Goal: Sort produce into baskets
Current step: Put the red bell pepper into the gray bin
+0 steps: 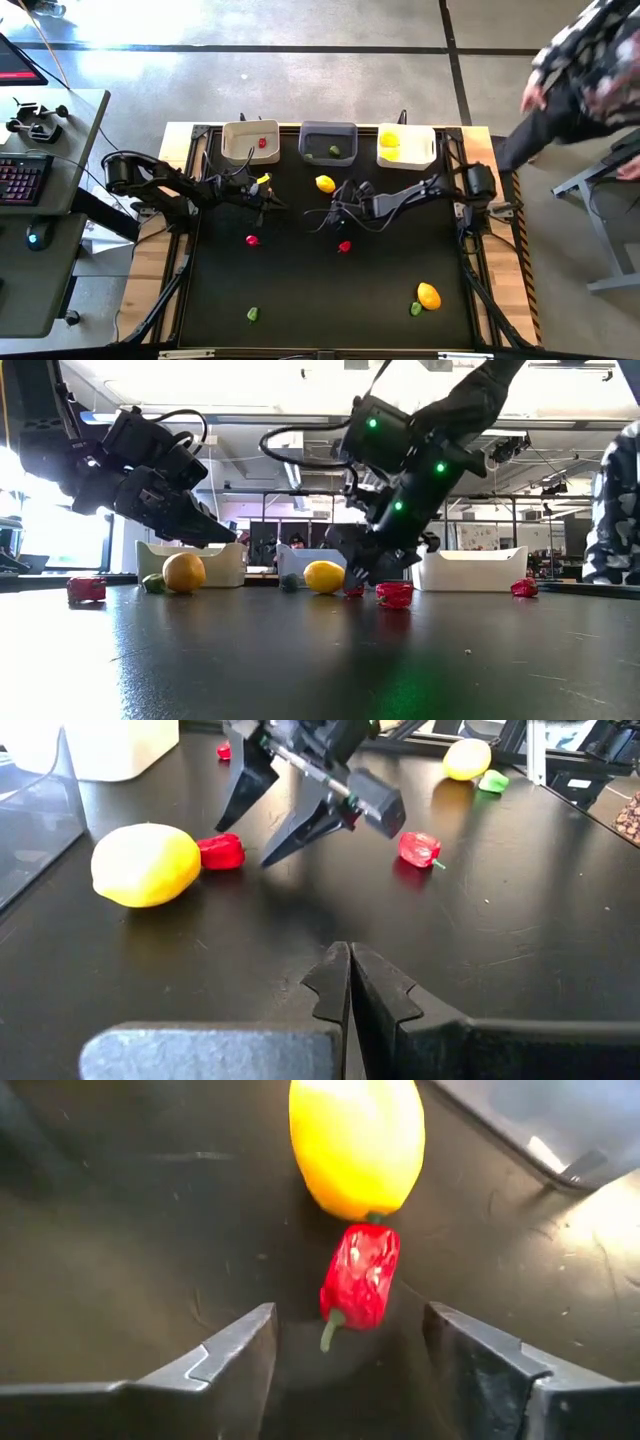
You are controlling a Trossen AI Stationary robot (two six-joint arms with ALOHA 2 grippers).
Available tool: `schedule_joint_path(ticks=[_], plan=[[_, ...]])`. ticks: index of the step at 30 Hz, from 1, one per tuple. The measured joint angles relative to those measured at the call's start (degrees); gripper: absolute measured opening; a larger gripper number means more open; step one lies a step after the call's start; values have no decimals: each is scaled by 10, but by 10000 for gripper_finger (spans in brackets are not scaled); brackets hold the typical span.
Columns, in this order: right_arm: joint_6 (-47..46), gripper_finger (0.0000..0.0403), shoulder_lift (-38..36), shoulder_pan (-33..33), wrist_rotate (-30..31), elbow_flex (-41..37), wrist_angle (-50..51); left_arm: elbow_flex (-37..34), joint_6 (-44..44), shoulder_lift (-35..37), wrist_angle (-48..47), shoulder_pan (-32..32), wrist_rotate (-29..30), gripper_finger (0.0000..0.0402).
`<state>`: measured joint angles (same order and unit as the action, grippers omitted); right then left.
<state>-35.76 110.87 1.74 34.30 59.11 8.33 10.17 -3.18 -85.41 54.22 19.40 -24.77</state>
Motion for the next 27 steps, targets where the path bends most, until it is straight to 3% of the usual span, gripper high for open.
schedule_joint_path(ticks=[5,12,14,22,25,27], plan=[[-3,185,9,-5,-3,0,-3,0,0,0,-2,0,0,0],[8,37,9,-6,-3,1,0,0,0,0,-2,0,0,0],[22,11,9,-4,-6,1,1,0,0,0,-2,0,0,0],[68,4,-21,23,-16,0,7,0,3,0,-3,-6,1,0],[124,1,-29,38,-24,0,-22,1,-10,0,-4,-19,4,5],[177,1,-29,45,-62,0,-67,5,-21,0,-4,-32,7,13]])
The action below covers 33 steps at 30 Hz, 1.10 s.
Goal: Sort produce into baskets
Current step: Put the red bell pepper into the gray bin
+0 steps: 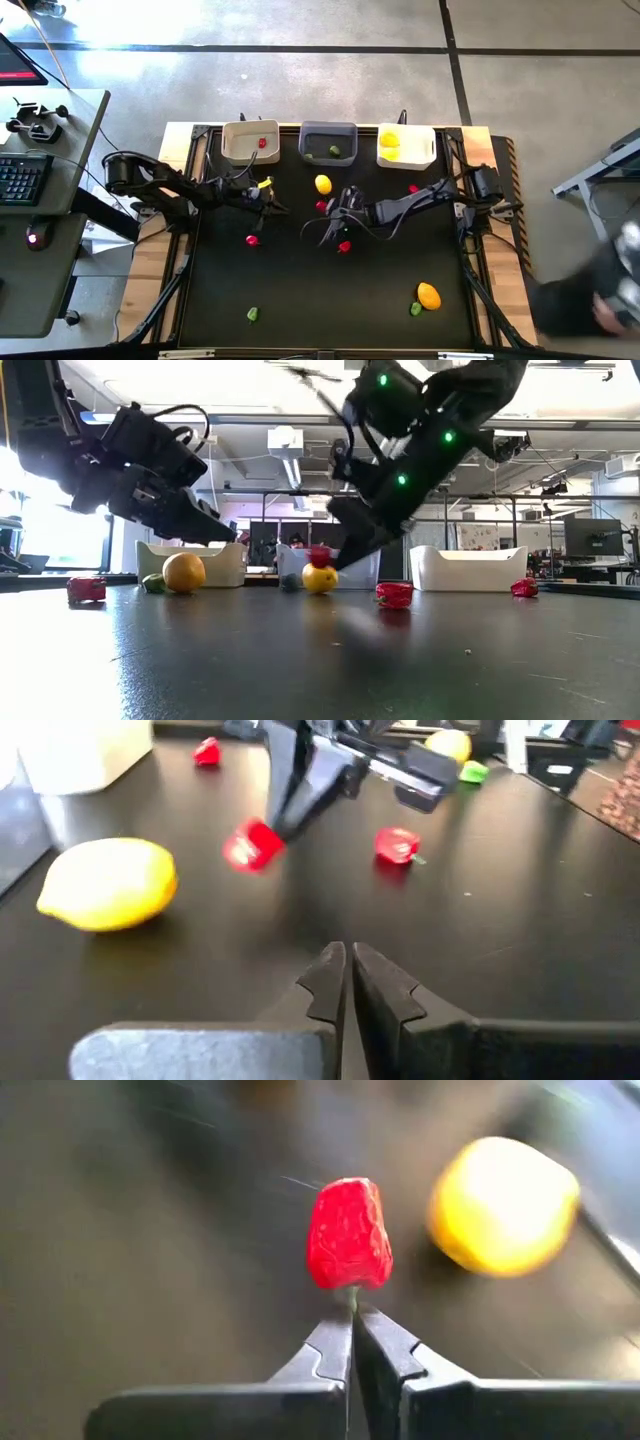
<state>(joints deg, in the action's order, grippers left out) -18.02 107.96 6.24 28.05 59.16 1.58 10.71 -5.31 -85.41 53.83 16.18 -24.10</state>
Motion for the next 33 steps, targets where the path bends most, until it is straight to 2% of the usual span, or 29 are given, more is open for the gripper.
schedule_joint_path(ticks=[3,7,13,20,28,33], plan=[[63,1,1,5,-74,0,-89,12,-23,0,0,-33,37,29],[112,0,1,6,-119,0,-164,23,-84,0,-5,-87,98,60],[121,0,2,5,-126,0,-169,37,-114,0,-5,-142,187,125],[125,0,2,7,-127,0,-161,39,-133,0,-3,-162,265,184],[125,0,2,7,-137,0,-160,49,-124,0,-1,-172,220,193],[125,0,2,7,-137,0,-160,75,-86,0,-44,-178,208,185]])
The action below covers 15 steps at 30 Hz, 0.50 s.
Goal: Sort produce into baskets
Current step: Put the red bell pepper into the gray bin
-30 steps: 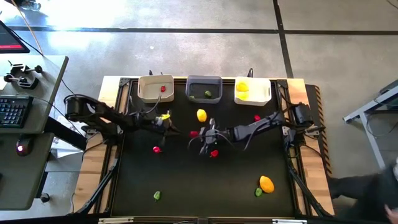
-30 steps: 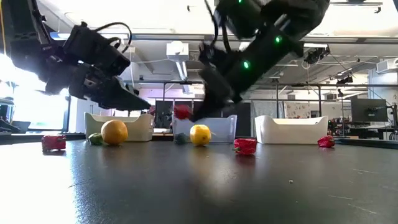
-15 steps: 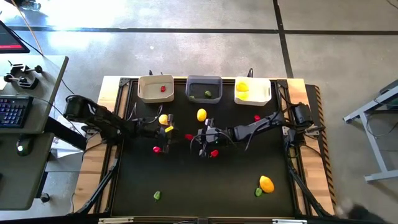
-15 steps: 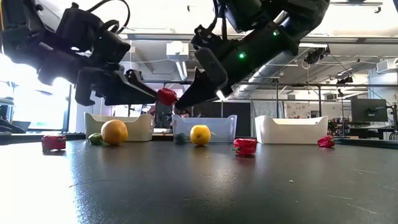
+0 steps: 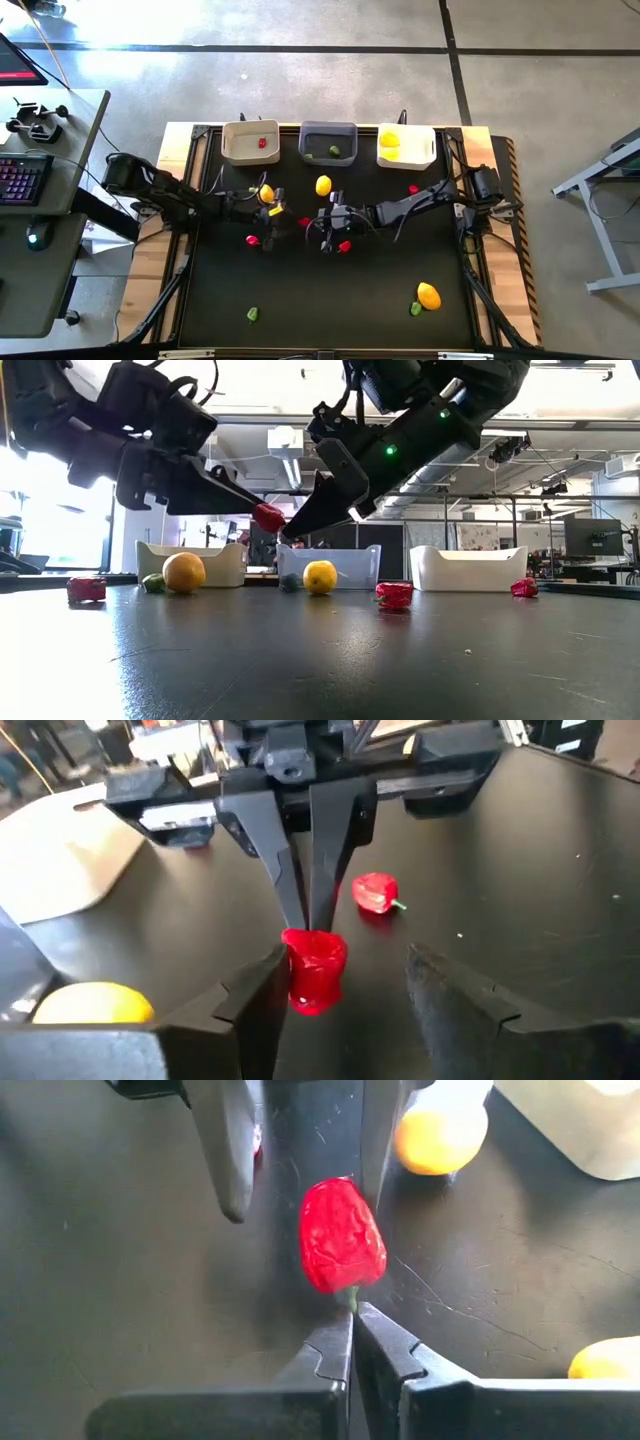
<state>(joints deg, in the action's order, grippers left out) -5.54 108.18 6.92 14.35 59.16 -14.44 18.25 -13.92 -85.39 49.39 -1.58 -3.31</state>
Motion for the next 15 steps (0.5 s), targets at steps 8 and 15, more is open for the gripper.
schedule_joint_path(ticks=[8,15], plan=[[0,0,0,0,0,0,-1,5,9,0,-16,0,24,147],[0,0,0,0,0,0,-2,5,13,0,-16,0,25,95]])
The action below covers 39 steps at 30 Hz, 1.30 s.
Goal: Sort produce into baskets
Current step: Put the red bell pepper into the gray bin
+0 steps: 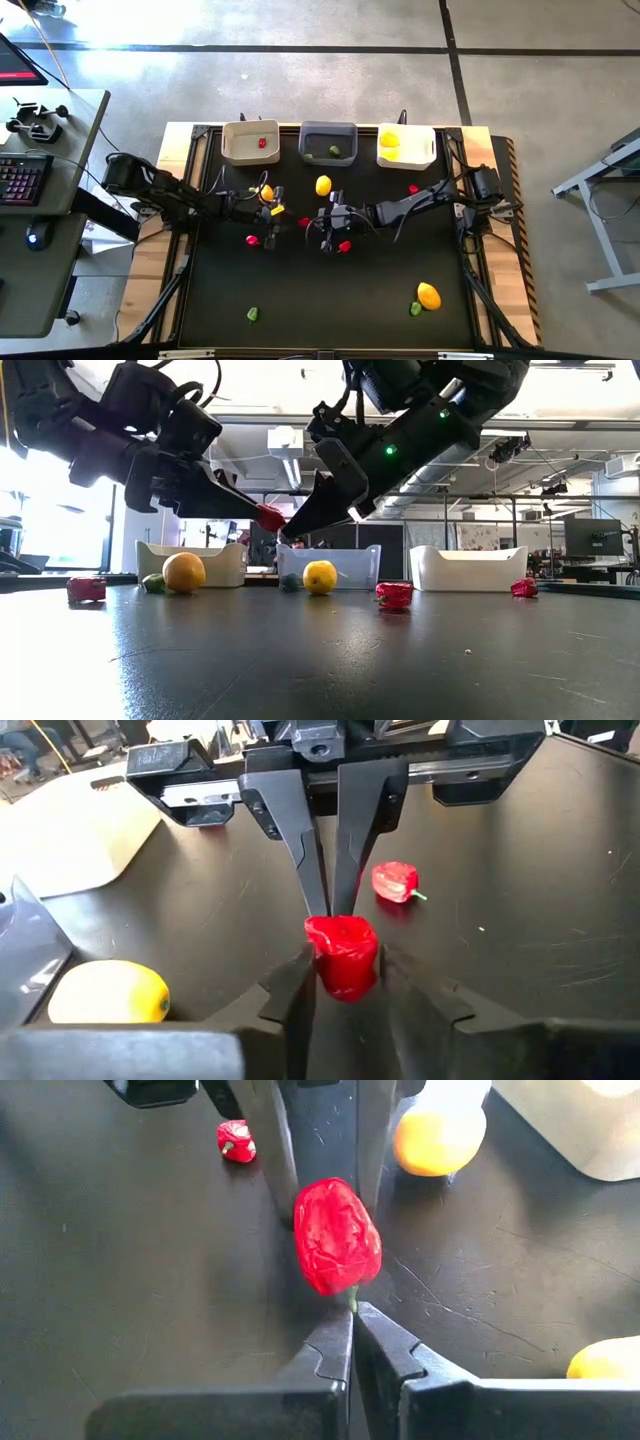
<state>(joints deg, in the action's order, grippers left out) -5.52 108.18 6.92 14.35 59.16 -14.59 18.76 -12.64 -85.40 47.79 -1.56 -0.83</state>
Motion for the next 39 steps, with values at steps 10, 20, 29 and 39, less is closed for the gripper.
schedule_joint_path(ticks=[10,20,29,39], plan=[[6,33,0,0,2,0,0,0,-14,0,0,0,0,36],[9,193,-12,7,69,0,23,0,-11,12,-23,15,61,36],[-1,227,-49,14,117,0,75,-1,16,128,-122,119,85,35],[-26,227,-49,14,122,0,100,0,28,261,-296,276,197,35]])
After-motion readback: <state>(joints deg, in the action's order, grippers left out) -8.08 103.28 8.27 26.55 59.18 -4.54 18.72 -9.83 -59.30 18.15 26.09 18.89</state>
